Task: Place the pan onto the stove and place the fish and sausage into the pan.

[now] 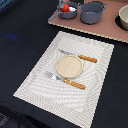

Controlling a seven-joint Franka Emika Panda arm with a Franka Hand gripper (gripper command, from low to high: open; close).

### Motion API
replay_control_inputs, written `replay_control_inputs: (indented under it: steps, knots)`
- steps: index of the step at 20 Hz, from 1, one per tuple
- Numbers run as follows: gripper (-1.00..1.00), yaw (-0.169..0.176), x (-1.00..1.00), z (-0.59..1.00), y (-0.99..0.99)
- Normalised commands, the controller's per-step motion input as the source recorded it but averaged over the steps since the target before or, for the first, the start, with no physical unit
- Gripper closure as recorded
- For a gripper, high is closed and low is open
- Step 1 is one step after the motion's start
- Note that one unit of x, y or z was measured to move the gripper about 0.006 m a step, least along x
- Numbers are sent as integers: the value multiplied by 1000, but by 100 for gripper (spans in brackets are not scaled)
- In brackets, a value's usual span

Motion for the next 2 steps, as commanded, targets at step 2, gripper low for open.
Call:
replay_control_inputs:
  steps: [2]
  knots:
    - [-100, 0, 0, 0, 0]
